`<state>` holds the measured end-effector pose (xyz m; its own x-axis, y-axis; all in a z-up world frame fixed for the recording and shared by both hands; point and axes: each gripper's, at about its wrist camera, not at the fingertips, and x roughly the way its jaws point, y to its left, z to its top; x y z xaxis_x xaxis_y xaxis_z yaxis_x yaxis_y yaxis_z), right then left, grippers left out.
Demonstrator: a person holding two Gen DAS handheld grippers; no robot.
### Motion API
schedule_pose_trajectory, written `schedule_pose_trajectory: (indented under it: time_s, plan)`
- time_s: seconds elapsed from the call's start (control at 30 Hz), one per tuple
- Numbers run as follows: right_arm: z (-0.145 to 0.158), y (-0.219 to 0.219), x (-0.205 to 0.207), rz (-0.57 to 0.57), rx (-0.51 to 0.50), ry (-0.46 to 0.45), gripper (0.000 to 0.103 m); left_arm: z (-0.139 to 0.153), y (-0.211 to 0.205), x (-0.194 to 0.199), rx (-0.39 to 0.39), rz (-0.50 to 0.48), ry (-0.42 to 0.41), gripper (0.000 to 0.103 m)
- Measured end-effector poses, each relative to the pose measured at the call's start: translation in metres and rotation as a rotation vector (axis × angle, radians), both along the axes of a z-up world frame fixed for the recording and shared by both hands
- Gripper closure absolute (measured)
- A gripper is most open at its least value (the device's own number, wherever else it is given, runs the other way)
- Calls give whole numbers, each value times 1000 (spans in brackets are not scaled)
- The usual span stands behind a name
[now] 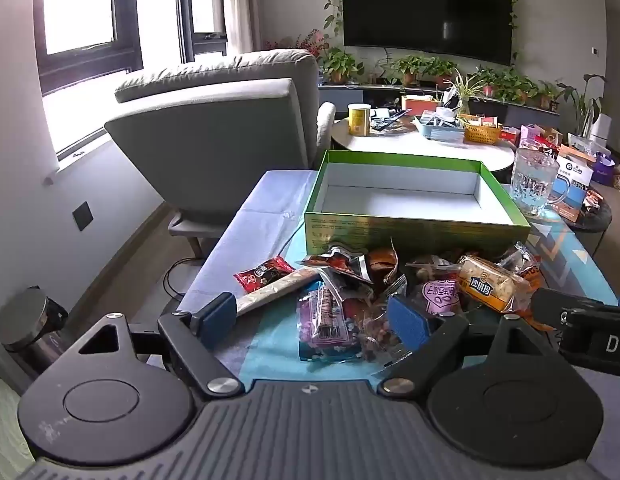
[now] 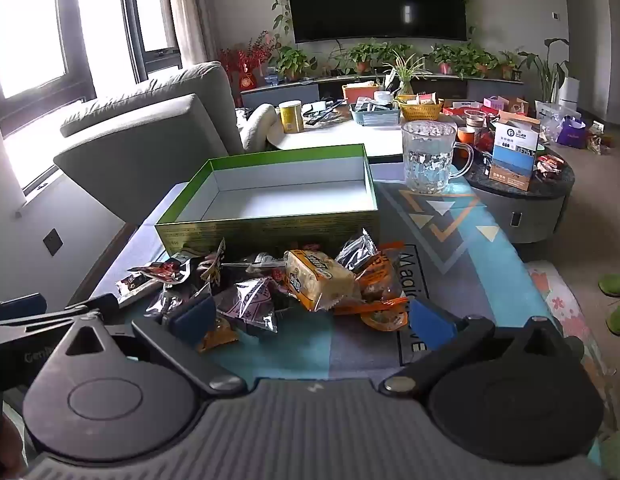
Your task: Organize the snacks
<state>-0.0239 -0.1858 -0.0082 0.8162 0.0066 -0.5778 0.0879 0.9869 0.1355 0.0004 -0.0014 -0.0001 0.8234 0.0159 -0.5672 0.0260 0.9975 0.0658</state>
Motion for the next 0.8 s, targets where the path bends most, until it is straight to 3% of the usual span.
schedule_pose_trajectory:
  time_s: [0.8]
  plan:
    - [0,0,-1,0,-1,5,65,-5,-6,-3,7,-31,-3,21]
